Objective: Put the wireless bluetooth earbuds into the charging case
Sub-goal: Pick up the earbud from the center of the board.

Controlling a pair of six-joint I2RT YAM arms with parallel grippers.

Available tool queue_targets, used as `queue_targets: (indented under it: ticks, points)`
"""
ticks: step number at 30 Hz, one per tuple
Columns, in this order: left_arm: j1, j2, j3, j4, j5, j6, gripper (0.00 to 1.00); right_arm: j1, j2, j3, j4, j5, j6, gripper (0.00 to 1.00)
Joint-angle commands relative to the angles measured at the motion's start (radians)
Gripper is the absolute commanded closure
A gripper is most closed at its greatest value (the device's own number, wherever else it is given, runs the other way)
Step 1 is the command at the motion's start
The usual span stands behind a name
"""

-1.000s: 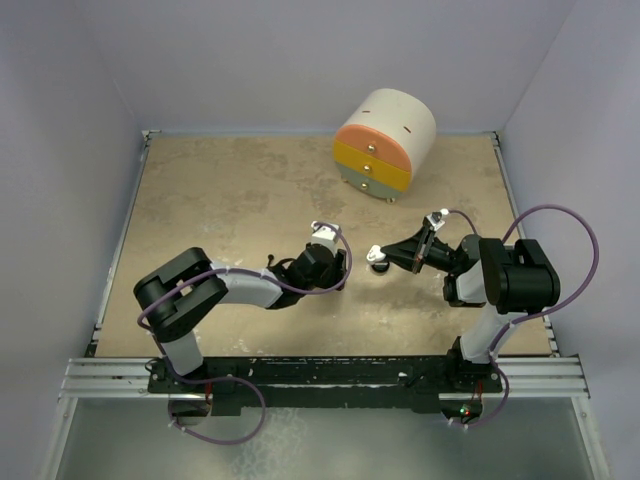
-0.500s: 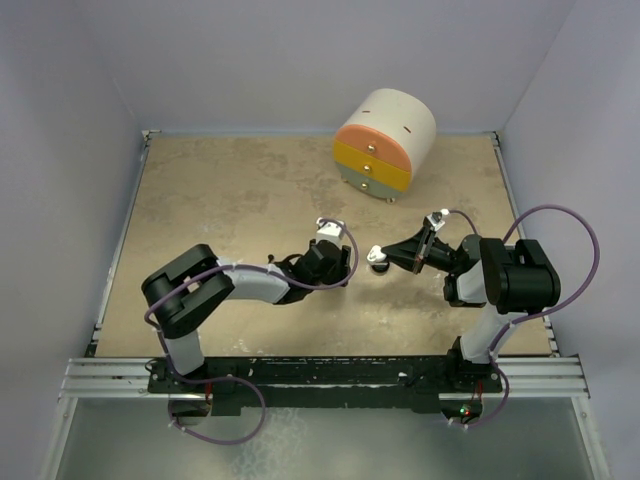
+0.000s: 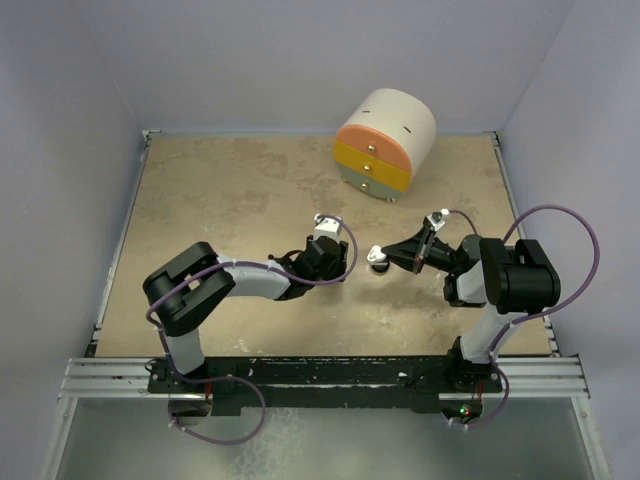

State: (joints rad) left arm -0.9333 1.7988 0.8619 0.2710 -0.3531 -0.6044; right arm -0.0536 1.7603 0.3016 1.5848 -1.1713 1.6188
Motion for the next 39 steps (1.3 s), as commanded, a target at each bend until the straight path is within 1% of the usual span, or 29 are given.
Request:
queue_targets:
  ticks: [1,23,39]
  points:
    - [0.011,0.028,0.021,-0.053,-0.007,0.027,0.46,-0.008,-0.009,0.001,0.788,-0.028,-0.022,1.00]
    - [0.033,0.093,0.092,-0.090,-0.001,0.072,0.46,-0.014,-0.010,-0.004,0.788,-0.032,-0.026,1.00]
    - [0.033,0.114,0.120,-0.096,0.035,0.102,0.49,-0.017,-0.004,-0.004,0.789,-0.034,-0.028,1.00]
